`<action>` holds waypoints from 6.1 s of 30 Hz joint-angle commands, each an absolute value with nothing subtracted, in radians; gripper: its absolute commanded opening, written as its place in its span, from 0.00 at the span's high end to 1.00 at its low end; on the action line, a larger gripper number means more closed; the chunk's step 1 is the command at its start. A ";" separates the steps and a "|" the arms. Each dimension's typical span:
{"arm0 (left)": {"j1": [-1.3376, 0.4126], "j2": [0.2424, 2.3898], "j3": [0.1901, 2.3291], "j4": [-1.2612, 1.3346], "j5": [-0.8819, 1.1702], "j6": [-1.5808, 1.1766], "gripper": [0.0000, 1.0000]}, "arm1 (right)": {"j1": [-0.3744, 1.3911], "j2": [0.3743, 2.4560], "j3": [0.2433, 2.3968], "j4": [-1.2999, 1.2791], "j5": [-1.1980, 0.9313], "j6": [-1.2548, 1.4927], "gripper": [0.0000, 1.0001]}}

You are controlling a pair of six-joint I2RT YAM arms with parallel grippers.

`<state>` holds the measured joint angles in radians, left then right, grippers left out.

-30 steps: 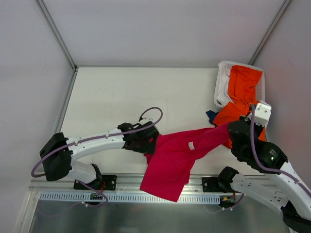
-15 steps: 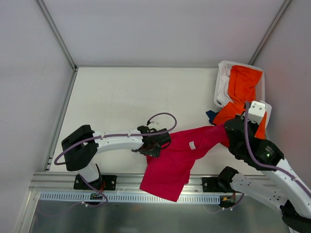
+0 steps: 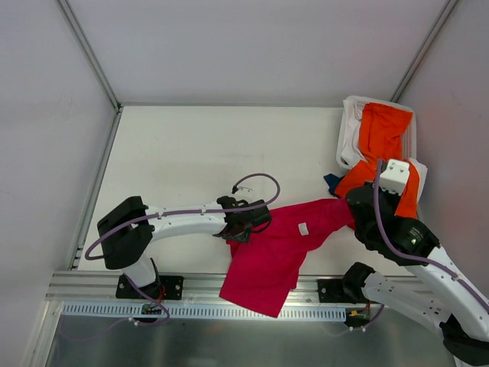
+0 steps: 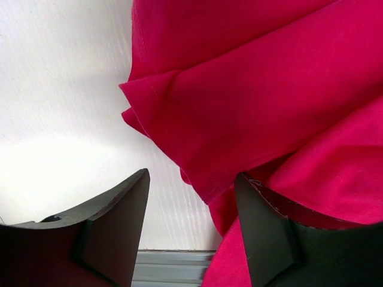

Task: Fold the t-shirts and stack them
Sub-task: Flatten out the tshirt

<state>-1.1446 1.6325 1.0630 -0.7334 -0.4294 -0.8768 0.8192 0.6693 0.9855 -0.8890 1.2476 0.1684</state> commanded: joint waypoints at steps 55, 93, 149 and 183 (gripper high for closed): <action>-1.144 1.249 2.230 -1.398 -1.102 -0.283 1.00 | 0.796 0.913 1.683 -0.666 0.499 -0.281 1.00; -0.912 1.265 1.882 -0.526 -0.617 -0.039 1.00 | 0.652 1.350 1.625 -0.190 0.374 -0.553 1.00; 0.092 2.311 2.146 -0.276 -0.314 -0.262 1.00 | 0.350 2.459 2.250 0.134 0.543 -0.600 0.99; -0.187 1.493 1.479 -0.354 -0.602 -0.513 0.06 | 0.503 1.639 1.578 -0.244 0.738 -0.070 0.01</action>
